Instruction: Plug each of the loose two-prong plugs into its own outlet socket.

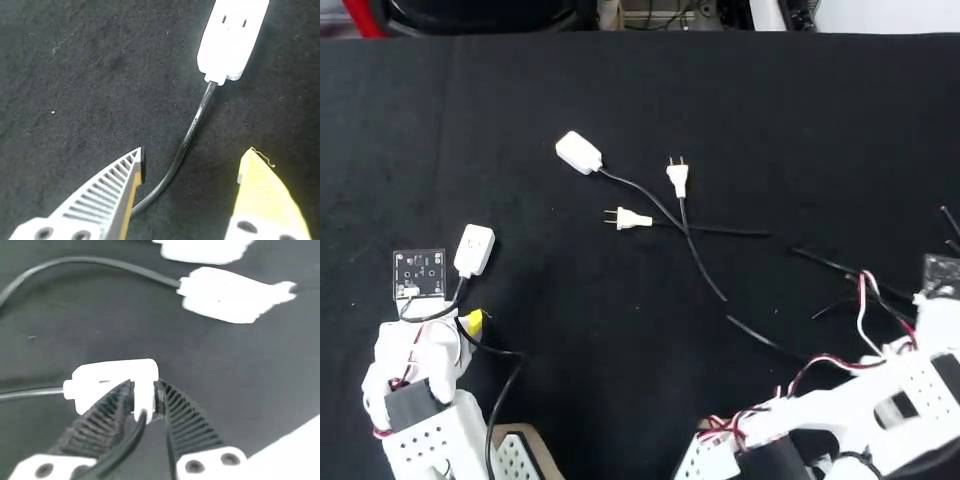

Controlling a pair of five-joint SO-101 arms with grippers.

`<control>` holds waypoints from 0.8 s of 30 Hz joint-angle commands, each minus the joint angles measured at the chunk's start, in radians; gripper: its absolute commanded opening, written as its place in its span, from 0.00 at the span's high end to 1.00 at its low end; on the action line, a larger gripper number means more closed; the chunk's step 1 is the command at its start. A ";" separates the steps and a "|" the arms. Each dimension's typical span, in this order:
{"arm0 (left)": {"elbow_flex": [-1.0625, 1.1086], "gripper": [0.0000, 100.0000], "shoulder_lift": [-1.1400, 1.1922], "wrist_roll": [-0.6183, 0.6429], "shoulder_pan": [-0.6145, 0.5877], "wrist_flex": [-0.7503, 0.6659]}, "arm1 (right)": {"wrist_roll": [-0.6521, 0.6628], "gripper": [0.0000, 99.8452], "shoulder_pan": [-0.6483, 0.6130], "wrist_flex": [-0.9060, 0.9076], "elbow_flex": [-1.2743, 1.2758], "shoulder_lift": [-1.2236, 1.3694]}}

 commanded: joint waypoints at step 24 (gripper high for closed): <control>-0.002 0.69 -0.003 -0.006 0.013 -0.018 | -0.186 0.99 0.152 -0.255 -0.504 0.788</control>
